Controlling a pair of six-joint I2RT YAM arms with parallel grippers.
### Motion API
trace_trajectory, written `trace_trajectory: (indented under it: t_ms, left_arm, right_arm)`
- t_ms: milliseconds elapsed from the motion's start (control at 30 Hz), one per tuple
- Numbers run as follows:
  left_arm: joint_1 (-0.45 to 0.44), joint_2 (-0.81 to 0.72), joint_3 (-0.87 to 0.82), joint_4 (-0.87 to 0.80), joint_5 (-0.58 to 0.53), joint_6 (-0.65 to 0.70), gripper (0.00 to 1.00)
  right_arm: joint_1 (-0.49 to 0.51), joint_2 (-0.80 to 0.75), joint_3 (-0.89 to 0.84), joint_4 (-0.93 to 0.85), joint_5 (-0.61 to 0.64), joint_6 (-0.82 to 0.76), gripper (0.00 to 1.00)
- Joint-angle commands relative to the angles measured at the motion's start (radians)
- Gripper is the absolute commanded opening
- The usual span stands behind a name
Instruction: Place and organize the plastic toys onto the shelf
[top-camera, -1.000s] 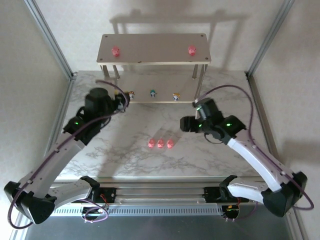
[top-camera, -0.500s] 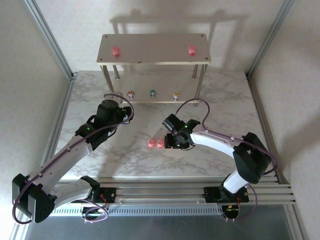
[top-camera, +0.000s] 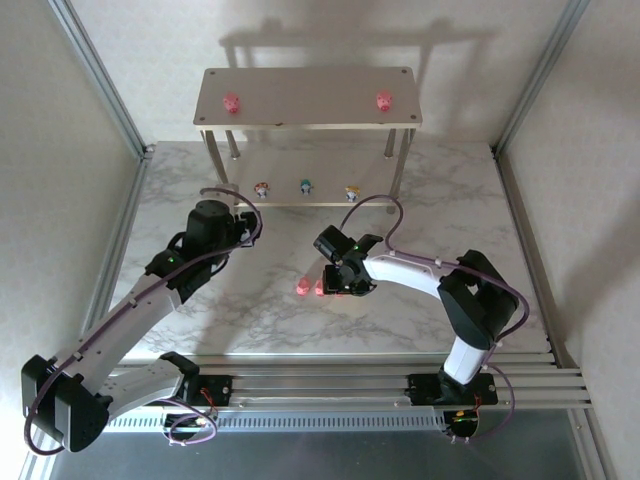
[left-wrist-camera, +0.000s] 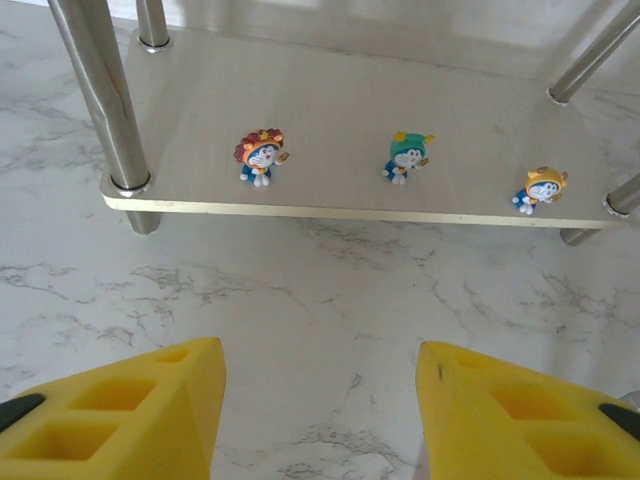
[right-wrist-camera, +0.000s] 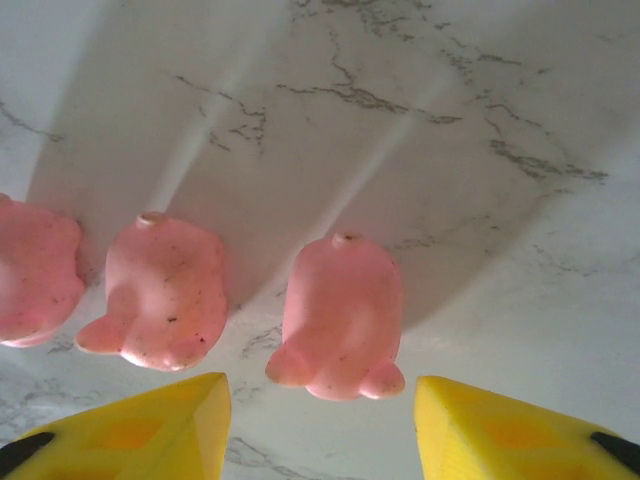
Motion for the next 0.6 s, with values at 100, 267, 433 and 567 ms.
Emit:
trace_trajectory:
  t_ms: [100,267,433,567]
  left_arm:
    - [0.026,-0.022,-0.019,0.016,0.020,0.017,0.54]
    - [0.041,-0.024,-0.020,0.010,0.029,0.021,0.53]
    - [0.052,-0.023,-0.020,0.006,0.035,0.021,0.53]
    - [0.055,-0.017,-0.020,0.008,0.042,0.019,0.53]
  right_arm:
    - [-0.007,0.046,0.043,-0.028,0.033,-0.005,0.49]
    - [-0.010,0.074,0.045,-0.017,0.031,-0.009,0.45]
    - [-0.015,0.073,0.040,-0.007,0.043,-0.020,0.37]
    - [-0.017,0.046,0.030,0.002,0.064,-0.040,0.29]
